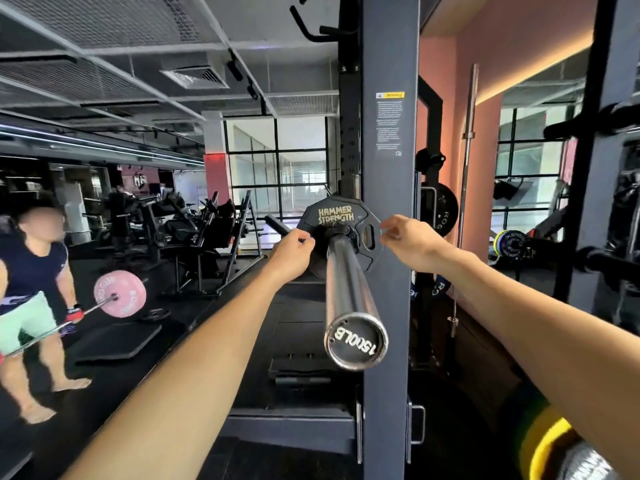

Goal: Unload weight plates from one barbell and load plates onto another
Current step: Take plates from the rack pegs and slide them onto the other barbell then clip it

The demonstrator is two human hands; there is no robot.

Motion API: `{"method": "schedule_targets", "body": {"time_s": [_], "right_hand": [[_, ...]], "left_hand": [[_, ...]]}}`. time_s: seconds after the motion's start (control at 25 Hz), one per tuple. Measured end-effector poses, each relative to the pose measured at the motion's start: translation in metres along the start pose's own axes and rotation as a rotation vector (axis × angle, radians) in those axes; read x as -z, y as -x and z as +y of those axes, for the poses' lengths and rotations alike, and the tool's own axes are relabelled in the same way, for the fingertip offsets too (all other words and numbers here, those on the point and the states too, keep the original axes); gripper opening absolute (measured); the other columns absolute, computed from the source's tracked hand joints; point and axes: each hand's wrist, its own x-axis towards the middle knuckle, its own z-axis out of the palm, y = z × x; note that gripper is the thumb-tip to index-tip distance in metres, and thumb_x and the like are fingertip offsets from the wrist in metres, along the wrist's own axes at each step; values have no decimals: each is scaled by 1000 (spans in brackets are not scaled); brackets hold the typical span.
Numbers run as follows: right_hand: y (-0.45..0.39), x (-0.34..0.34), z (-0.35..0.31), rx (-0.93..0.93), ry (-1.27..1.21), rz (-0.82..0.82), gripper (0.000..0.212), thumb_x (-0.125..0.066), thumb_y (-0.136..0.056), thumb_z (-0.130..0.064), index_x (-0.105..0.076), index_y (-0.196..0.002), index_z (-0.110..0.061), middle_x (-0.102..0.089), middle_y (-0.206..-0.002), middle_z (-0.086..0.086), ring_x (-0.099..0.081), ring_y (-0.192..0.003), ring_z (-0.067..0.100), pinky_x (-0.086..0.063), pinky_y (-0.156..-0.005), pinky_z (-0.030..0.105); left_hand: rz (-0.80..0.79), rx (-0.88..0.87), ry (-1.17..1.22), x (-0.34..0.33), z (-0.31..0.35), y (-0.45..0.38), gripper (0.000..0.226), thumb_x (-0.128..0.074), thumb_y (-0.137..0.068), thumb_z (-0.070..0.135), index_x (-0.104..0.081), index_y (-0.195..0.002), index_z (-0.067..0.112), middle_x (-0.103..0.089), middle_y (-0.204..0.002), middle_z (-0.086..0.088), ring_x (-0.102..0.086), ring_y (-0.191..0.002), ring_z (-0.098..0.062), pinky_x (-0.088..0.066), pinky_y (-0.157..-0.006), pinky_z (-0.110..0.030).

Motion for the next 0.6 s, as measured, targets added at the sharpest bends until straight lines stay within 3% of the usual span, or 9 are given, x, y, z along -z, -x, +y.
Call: {"method": "schedule_targets", "body": {"time_s": [0.12,0.28,0.4,0.48,0.6], "right_hand": [[-28,-19,-3,34,8,-35,36,-42,-97,-20,-50,-132,-13,-62,-124,11,-58,-98,26,-45,-80,28],[-43,-37,-10,63,12,-108,54,-39,-92,-6,-40,-144,-21,-56,-137,6,-55,-119,26,-45,-89,25],[-46,-43,-13,52,39,-111,59,-36,-87,3,-43,-142,-17,-53,-139,7,-52,-123,28,-46,-98,33],[-47,-48,-12,32,58,-66,59,-36,-85,4,-47,-140,-15,-54,-138,8,-52,-123,30,-46,-100,37],[-44,-54,-8,-9,53,-19,50,-37,-86,-1,-54,-131,-12,-60,-128,11,-58,-112,34,-51,-93,39]], "left_hand": [[-40,-30,-40,-9,-11,-29,32,-41,-101,35,-61,-110,12,-61,-91,-3,-55,-83,-23,-43,-71,-31],[-85,-31,43,-22,-14,-42,28,-46,-101,29,-64,-93,8,-64,-81,-7,-65,-69,-20,-45,-59,-24],[-32,-42,95,-27,-10,-50,18,-55,-97,21,-66,-89,9,-66,-78,-8,-70,-67,-23,-53,-67,-31],[-8,-11,145,-27,-10,-53,11,-59,-95,17,-67,-88,19,-68,-87,-9,-72,-78,-28,-59,-77,-36],[1,-3,164,-29,-13,-56,24,-63,-92,19,-70,-115,21,-70,-101,-5,-69,-94,-27,-55,-91,-38]]}}
